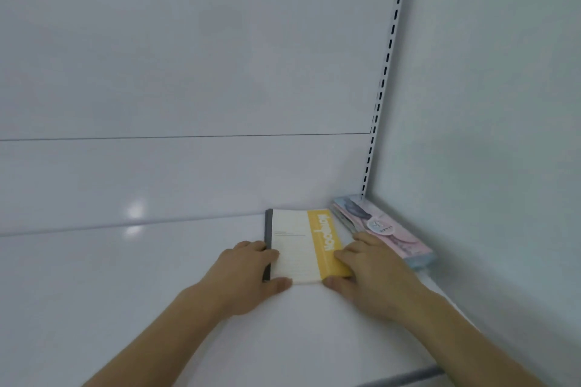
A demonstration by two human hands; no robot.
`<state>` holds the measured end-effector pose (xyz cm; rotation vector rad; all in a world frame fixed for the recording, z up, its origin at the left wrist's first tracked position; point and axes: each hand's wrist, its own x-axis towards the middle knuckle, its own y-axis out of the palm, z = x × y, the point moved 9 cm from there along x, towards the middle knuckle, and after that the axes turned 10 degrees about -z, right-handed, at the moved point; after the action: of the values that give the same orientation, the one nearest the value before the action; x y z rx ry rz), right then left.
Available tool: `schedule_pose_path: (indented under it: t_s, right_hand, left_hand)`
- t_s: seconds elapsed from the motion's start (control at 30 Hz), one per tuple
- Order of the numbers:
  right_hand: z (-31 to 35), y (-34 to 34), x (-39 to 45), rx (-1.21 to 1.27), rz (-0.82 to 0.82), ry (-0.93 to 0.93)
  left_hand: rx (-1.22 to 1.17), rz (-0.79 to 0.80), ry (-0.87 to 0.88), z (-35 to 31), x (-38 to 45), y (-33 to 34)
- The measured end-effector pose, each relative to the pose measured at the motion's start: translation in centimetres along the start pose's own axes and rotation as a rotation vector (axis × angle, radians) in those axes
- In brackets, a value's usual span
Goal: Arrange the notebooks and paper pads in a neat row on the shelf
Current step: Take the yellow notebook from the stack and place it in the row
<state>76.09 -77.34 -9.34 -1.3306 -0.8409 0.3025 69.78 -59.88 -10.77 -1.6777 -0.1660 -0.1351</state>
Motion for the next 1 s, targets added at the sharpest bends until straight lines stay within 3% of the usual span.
schedule_pose_path:
  t_s: [0.23,0.53,0.77,1.0]
  right_hand:
    - [-1.2,1.1,1.8,-0.050,0.059,-0.111]
    - [-2.3,1.1,2.5,-0.065,0.051,-0.170]
    - [-2.1,1.3,2.8,-0.070,0.069,-0.233]
    - [-2.2,1.3,2.5,-0.085,0.019,-0.279]
  left_hand:
    - [-0.063,-0.012,-0.081,0.0,0.0,-0.6]
    - [0.089,-0.077,-0.030,-0.7,0.6,-1.0]
    - [0.109,-0.019,-0.013,-0.3,0.8,-0.8]
    - [-0.023,-0.011,-0.078,-0.3,0.6,-0.3]
